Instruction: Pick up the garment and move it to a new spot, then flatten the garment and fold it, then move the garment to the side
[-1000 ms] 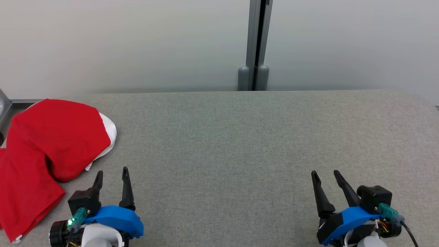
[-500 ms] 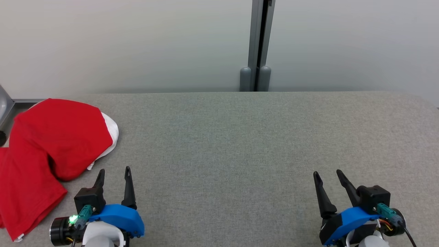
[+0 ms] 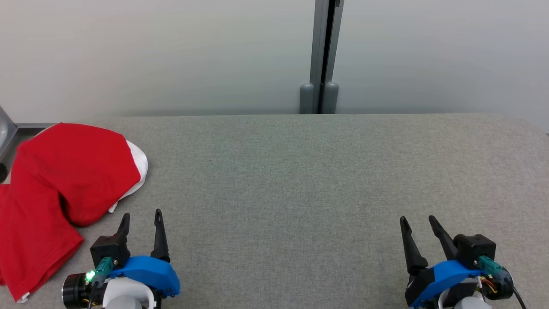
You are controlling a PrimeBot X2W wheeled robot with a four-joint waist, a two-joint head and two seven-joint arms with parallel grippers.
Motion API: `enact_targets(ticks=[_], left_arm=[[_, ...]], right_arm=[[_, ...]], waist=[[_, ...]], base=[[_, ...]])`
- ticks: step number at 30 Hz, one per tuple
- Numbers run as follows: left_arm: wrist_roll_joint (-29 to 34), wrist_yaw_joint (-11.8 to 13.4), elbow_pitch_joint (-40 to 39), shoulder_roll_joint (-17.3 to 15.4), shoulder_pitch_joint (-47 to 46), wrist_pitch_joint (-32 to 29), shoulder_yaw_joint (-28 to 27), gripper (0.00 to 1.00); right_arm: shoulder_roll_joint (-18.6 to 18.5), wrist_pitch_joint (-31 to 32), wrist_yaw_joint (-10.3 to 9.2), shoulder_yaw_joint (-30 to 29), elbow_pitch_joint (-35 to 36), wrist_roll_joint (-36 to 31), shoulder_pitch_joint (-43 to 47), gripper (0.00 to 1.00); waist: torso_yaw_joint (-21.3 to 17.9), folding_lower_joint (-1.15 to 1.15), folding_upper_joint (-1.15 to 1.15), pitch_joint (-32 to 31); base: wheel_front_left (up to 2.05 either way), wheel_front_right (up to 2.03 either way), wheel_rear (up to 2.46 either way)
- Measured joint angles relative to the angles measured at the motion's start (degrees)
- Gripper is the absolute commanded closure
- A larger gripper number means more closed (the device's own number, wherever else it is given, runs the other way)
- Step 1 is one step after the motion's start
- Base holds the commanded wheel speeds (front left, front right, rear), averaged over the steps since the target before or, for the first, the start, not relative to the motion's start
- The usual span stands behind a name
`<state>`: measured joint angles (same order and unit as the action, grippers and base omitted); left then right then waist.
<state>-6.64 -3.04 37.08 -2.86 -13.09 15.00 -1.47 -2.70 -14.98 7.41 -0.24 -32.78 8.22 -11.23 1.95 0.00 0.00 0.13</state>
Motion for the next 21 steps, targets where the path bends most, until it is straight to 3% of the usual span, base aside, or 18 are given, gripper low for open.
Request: enact_targets(ticks=[12,21], left_arm=[[0.11,0.15,-0.82,-0.13,-0.07,0.0,-0.78,0.0],[-0.02,0.56,-3.65,-0.21,-0.26,0.05,-1.58,0.0]], right_arm=[[0.0,0.0,0.0,0.29,-0.26,0.45,-0.07,0.0],[-0.01,-0.04,0.0,1.49,0.16,1.02,-0.26,0.0]], waist=[[1.02,0.0,0.0,-0.14],[6.26,0.0,0.0,-0.38]], base=[[0.0,0.0,0.0],[0.0,0.0,0.0]])
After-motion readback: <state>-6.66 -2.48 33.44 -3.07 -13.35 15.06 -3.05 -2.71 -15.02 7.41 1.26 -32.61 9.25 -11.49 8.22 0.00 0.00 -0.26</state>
